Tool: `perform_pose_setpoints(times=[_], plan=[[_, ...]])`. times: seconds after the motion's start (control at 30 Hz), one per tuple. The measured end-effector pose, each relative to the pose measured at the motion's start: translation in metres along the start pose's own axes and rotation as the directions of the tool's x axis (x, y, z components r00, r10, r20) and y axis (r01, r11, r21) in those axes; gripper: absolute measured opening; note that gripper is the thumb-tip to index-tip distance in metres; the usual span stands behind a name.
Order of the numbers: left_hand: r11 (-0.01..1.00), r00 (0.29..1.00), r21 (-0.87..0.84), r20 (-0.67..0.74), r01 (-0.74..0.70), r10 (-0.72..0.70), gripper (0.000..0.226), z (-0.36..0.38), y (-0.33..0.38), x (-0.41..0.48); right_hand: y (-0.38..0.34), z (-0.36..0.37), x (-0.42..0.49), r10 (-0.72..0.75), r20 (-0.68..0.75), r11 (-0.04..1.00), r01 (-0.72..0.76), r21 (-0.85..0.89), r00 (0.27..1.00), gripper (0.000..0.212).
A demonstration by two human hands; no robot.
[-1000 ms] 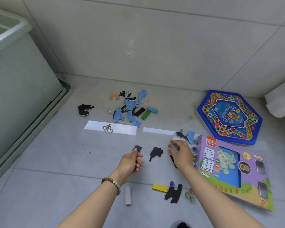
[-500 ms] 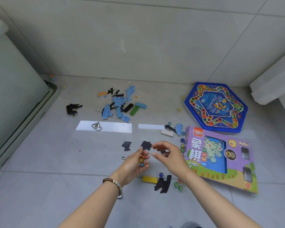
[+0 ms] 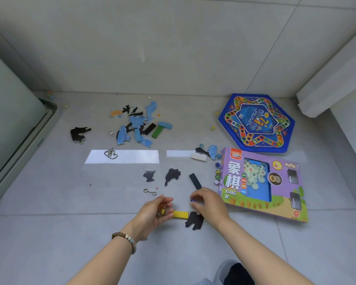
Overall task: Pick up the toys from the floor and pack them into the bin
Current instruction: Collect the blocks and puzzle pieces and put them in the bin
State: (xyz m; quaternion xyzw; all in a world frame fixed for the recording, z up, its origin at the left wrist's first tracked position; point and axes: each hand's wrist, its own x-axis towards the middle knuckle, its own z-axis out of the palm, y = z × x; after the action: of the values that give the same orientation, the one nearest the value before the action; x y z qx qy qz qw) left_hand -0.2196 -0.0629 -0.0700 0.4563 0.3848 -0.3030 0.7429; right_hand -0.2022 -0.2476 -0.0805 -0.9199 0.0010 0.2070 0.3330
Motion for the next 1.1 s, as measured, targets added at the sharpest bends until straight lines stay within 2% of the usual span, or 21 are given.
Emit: perform_pose_setpoints(times=[0.07,0.1,0.17,0.23,0.3,0.4,0.47,0.53,0.6,0.63,0.67,0.73,0.8,0.87,0.93,0.97,1.03,1.1], plan=[[0.998,0.998,-0.043,0.043,0.037,-0.035,0.035,0.000,0.001,-0.002,-0.017,0.000,-0.003,-0.002,-0.037,0.982,0.009,0.191,0.999,0.012],[0.998,0.997,-0.048,0.070,0.048,-0.044,0.036,-0.001,0.001,-0.002,-0.028,0.000,-0.006,-0.031,-0.003,0.960,0.031,0.278,1.000,0.013],[0.998,0.994,-0.033,0.098,0.048,-0.044,0.034,0.001,0.001,-0.002,-0.041,0.002,-0.010,-0.111,0.076,0.939,0.080,0.334,0.991,0.018],[1.000,0.997,0.014,0.068,0.022,-0.023,0.033,-0.001,0.004,-0.005,-0.041,0.003,-0.010,-0.094,0.037,0.935,0.076,0.346,0.995,0.019],[0.993,1.000,0.114,0.002,-0.019,0.019,0.036,-0.010,0.010,-0.007,-0.028,0.004,-0.008,-0.014,-0.028,0.946,0.022,0.324,1.000,0.016],[0.953,0.996,0.299,-0.055,-0.055,0.075,0.041,-0.035,0.015,-0.010,-0.012,0.016,-0.012,0.036,0.108,0.963,-0.063,0.262,0.994,0.022],[0.911,0.992,0.405,-0.050,-0.082,0.112,0.039,-0.054,0.016,-0.012,-0.008,0.028,-0.015,-0.012,0.151,0.995,-0.003,0.098,0.988,0.029],[0.899,0.993,0.428,-0.035,-0.090,0.117,0.034,-0.070,0.014,-0.014,-0.010,0.036,-0.016,-0.051,0.127,0.998,0.056,-0.036,0.991,0.028],[0.923,0.994,0.375,-0.031,-0.086,0.105,0.030,-0.082,0.011,-0.017,-0.016,0.042,-0.013,-0.068,0.096,0.996,0.074,-0.058,0.993,0.019],[0.931,0.994,0.356,-0.032,-0.084,0.101,0.028,-0.087,0.011,-0.019,-0.021,0.044,-0.012,-0.049,0.088,0.999,0.049,0.002,0.995,0.015],[0.931,0.995,0.355,-0.031,-0.083,0.100,0.027,-0.093,0.010,-0.020,-0.027,0.045,-0.013,-0.003,0.096,0.991,-0.010,0.134,0.995,0.014],[0.922,0.995,0.379,-0.031,-0.080,0.099,0.026,-0.101,0.011,-0.023,-0.043,0.047,-0.014,0.055,0.158,0.881,-0.123,0.456,0.986,0.017],[0.915,0.995,0.397,-0.039,-0.067,0.090,0.027,-0.107,0.013,-0.027,-0.056,0.049,-0.015,0.014,0.250,0.796,-0.162,0.583,0.968,0.021],[0.912,0.995,0.408,-0.055,-0.050,0.079,0.029,-0.112,0.014,-0.030,-0.067,0.055,-0.017,-0.023,0.331,0.834,-0.164,0.526,0.943,0.026],[0.904,0.995,0.425,-0.072,-0.039,0.076,0.031,-0.117,0.013,-0.031,-0.075,0.066,-0.019,0.014,0.354,0.898,-0.168,0.407,0.935,0.019],[0.906,0.994,0.423,-0.077,-0.038,0.077,0.032,-0.120,0.012,-0.032,-0.078,0.073,-0.021,0.054,0.337,0.910,-0.185,0.372,0.940,0.017],[0.920,0.993,0.389,-0.089,-0.042,0.083,0.031,-0.127,0.012,-0.033,-0.083,0.087,-0.024,0.123,0.267,0.929,-0.205,0.308,0.956,0.033],[0.936,0.991,0.349,-0.101,-0.048,0.089,0.030,-0.133,0.014,-0.034,-0.090,0.097,-0.024,0.203,0.178,0.958,-0.233,0.168,0.963,0.043]])
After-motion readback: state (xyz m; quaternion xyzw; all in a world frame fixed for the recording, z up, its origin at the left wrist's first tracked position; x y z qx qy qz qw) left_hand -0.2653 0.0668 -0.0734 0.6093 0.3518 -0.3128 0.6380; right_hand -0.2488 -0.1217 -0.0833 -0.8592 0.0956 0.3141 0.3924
